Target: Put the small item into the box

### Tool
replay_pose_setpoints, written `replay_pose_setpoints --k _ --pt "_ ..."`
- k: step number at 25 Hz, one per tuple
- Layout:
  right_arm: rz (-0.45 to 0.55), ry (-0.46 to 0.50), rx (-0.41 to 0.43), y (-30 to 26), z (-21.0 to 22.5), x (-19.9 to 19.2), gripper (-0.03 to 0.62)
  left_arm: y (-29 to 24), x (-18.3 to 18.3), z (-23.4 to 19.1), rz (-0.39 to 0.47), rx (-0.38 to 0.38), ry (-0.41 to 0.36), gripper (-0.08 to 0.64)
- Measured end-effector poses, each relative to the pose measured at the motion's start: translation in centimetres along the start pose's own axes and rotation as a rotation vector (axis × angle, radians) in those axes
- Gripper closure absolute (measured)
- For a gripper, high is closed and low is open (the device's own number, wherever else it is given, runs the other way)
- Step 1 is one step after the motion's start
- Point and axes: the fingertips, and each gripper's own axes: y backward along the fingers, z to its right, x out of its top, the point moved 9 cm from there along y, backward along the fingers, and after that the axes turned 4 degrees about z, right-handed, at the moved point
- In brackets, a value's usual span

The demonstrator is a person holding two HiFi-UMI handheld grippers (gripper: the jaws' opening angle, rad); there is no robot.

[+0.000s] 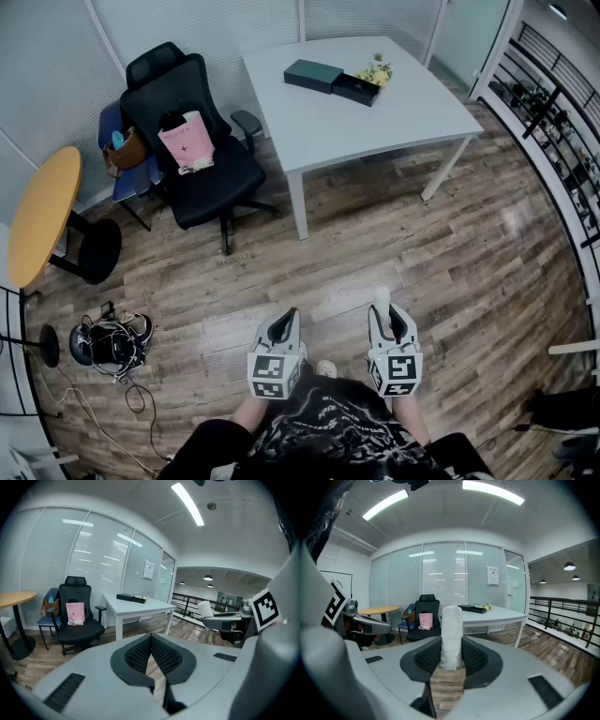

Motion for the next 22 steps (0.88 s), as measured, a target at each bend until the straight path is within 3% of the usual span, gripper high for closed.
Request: replay_pose_setpoints --k 9,22 --pt "0.013 0.005 -0.035 -2.3 -3.1 1.0 0.459 -0.2 0.4 -3.8 0.007 -0.022 -0.001 0.541" --pt "0.042 -0.097 -0.147 -3.3 -6.1 0.5 0.454 -1.9 0.4 -8.5 -0.031 -0.113 -0.013 0.541"
